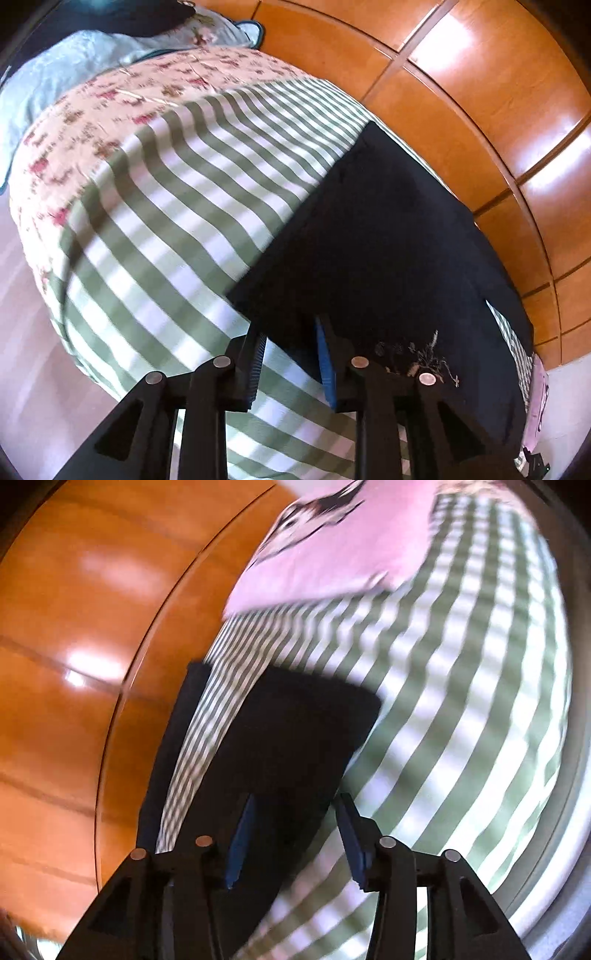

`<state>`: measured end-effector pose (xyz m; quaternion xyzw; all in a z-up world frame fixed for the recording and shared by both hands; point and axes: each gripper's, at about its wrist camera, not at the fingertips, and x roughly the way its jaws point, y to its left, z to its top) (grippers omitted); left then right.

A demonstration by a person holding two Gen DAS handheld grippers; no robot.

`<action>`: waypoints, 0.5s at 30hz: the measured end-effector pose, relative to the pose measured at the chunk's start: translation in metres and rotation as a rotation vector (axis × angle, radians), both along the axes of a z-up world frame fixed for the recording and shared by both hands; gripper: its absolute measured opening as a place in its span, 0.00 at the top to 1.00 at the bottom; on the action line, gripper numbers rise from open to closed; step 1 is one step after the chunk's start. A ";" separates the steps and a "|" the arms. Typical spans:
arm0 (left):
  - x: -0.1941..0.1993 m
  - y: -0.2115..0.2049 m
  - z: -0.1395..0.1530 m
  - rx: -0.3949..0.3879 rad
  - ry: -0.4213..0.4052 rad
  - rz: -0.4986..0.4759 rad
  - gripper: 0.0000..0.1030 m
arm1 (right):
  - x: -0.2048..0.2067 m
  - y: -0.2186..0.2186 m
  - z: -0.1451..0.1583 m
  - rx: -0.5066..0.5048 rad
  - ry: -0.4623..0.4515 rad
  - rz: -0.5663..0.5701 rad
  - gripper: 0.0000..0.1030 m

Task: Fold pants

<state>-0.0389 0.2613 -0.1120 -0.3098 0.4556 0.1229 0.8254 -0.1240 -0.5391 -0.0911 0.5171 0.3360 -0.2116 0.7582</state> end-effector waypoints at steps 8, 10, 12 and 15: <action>-0.025 0.022 0.018 0.046 -0.034 0.064 0.74 | 0.013 -0.026 0.006 -0.084 0.044 -0.043 0.88; -0.026 0.026 0.028 0.068 -0.061 0.073 0.74 | 0.009 -0.024 0.018 -0.167 0.043 -0.061 0.89; -0.027 0.033 0.037 0.066 -0.088 0.079 0.74 | 0.011 -0.025 0.012 -0.193 0.109 -0.045 0.89; -0.019 0.038 0.048 0.053 -0.113 0.074 0.74 | 0.010 -0.025 -0.005 -0.176 0.166 -0.024 0.89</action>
